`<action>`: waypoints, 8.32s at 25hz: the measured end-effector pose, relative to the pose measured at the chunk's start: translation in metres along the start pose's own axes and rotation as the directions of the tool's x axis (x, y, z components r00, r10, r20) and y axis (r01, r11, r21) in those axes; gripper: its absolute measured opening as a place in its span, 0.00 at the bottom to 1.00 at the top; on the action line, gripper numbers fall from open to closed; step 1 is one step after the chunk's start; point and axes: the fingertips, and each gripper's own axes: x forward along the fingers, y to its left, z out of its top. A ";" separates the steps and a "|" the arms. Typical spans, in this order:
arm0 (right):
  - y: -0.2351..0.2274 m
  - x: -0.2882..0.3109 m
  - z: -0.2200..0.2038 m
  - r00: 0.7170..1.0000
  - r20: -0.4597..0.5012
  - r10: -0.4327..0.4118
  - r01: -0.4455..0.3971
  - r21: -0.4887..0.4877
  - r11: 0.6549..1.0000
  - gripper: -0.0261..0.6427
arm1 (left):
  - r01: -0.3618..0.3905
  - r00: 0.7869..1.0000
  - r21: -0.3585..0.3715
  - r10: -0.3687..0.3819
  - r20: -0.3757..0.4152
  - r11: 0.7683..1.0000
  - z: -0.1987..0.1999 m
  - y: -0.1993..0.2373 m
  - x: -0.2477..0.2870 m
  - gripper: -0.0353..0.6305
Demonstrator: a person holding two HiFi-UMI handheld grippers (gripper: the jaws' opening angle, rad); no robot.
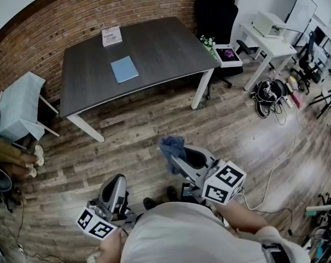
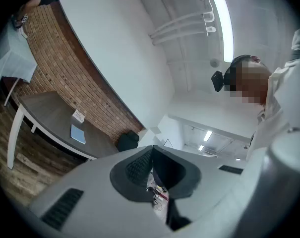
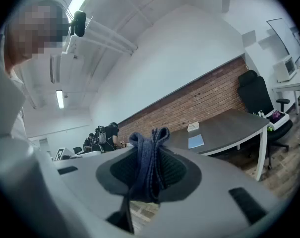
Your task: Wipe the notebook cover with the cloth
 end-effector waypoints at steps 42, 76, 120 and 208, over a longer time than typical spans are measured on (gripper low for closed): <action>-0.110 0.032 0.024 0.998 -0.056 -0.005 0.012 0.119 0.993 0.21 | -0.132 0.991 0.036 0.131 0.027 0.991 -0.009 0.040 0.063 0.06; -0.228 0.346 0.053 0.953 -0.193 -0.233 0.263 0.148 0.953 0.21 | -0.098 0.987 -0.032 0.093 -0.134 0.995 0.121 0.346 0.171 0.06; -0.394 0.626 -0.008 0.822 -0.567 -0.055 0.171 0.153 0.973 0.21 | -0.379 0.901 -0.044 0.358 -0.245 0.924 0.100 0.562 0.338 0.06; -0.380 0.632 -0.081 0.708 -0.706 -0.015 0.181 0.161 0.970 0.21 | -0.404 0.877 -0.054 0.370 -0.306 0.913 0.078 0.555 0.322 0.06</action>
